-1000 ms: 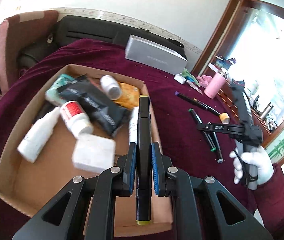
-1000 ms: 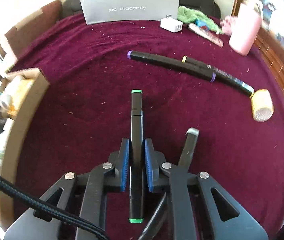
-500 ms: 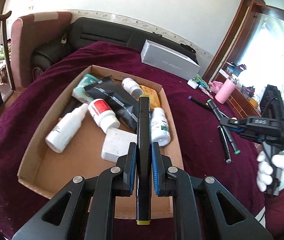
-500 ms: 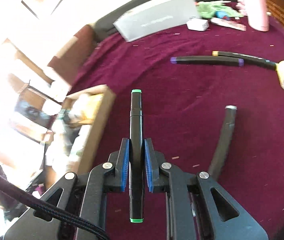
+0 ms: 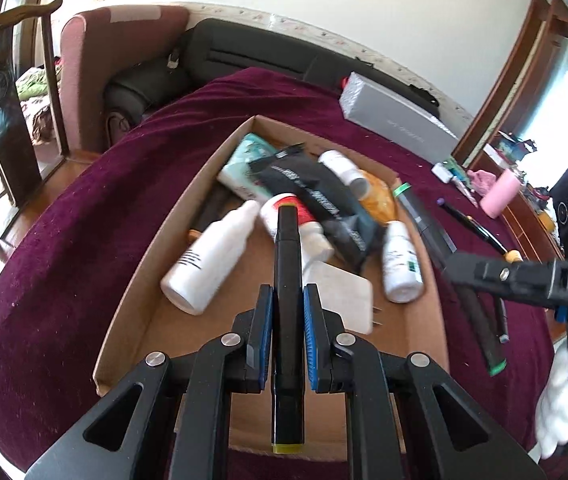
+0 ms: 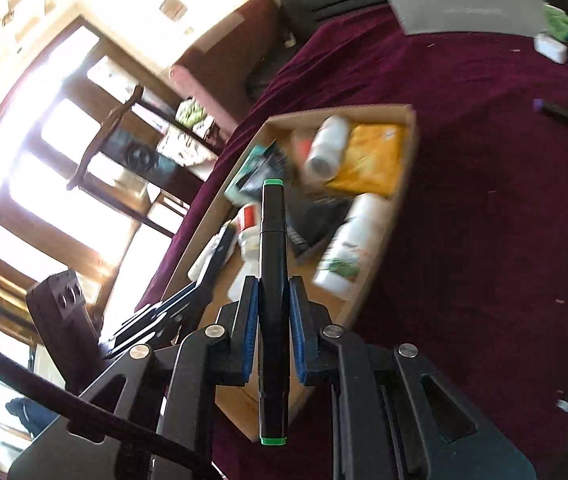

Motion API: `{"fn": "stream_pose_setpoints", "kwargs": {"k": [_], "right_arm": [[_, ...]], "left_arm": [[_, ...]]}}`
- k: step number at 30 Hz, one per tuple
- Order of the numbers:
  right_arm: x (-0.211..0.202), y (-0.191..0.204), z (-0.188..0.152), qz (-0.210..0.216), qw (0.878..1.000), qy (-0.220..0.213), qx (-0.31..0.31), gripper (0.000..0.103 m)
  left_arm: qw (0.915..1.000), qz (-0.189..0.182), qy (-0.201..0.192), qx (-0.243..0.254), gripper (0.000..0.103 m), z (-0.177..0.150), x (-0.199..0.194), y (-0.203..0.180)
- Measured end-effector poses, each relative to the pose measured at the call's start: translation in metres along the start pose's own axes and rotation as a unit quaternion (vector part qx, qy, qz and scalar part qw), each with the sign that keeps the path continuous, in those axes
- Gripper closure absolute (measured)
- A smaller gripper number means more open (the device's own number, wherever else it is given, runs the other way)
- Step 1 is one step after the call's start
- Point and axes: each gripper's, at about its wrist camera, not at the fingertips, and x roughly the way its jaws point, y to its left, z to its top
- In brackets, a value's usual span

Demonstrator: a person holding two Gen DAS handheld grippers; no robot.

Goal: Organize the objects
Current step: 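Carry both markers into the tray and open both tools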

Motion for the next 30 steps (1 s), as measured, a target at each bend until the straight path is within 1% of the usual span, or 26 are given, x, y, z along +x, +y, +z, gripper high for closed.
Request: {"fn": "stream_pose_setpoints", "kwargs": {"k": [5, 8, 12, 16, 18, 19, 20, 21, 22, 24, 25, 29, 30], "right_arm": [[0.041, 0.01, 0.0, -0.031, 0.999, 0.027, -0.016, 0.09], [0.056, 0.013, -0.002, -0.058, 0.997, 0.033, -0.03, 0.09], [0.064, 0.02, -0.004, -0.093, 0.994, 0.031, -0.049, 0.09], [0.067, 0.027, -0.005, -0.123, 0.99, 0.024, -0.071, 0.089], [0.061, 0.026, -0.007, -0.131, 0.988, 0.019, -0.077, 0.088], [0.06, 0.026, -0.007, -0.136, 0.988, 0.015, -0.078, 0.087], [0.058, 0.026, -0.008, -0.14, 0.987, 0.012, -0.079, 0.083], [0.055, 0.026, -0.009, -0.143, 0.986, 0.009, -0.08, 0.078], [0.054, 0.026, -0.008, -0.146, 0.986, 0.005, -0.08, 0.076], [0.048, 0.027, -0.009, -0.151, 0.985, -0.003, -0.079, 0.068], [0.045, 0.027, -0.01, -0.151, 0.985, -0.008, -0.079, 0.067], [0.035, 0.026, -0.013, -0.151, 0.985, -0.019, -0.077, 0.059], [0.033, 0.026, -0.014, -0.15, 0.986, -0.021, -0.076, 0.058]], "left_arm": [[0.9999, -0.004, 0.01, -0.005, 0.091, 0.002, 0.01, 0.008], [0.9999, -0.011, 0.011, -0.008, 0.091, 0.002, 0.012, 0.012], [0.9996, -0.024, 0.008, -0.014, 0.091, 0.001, 0.012, 0.015], [0.9995, -0.027, 0.0, -0.018, 0.09, 0.001, 0.007, 0.016], [0.9995, -0.023, -0.006, -0.02, 0.087, 0.002, 0.003, 0.016], [0.9996, -0.019, -0.009, -0.019, 0.08, 0.003, 0.002, 0.015], [0.9996, -0.015, -0.011, -0.019, 0.069, 0.003, 0.0, 0.015], [0.9996, -0.012, -0.015, -0.019, 0.065, 0.003, -0.003, 0.013], [0.9996, -0.008, -0.021, -0.017, 0.06, 0.003, -0.005, 0.011], [0.9995, 0.0, -0.029, -0.012, 0.058, 0.003, -0.01, 0.008], [0.9994, 0.006, -0.033, -0.009, 0.056, 0.003, -0.012, 0.006], [0.9986, 0.024, -0.047, 0.008, 0.056, 0.003, -0.02, -0.005], [0.9983, 0.028, -0.049, 0.012, 0.056, 0.003, -0.023, -0.007]]}}
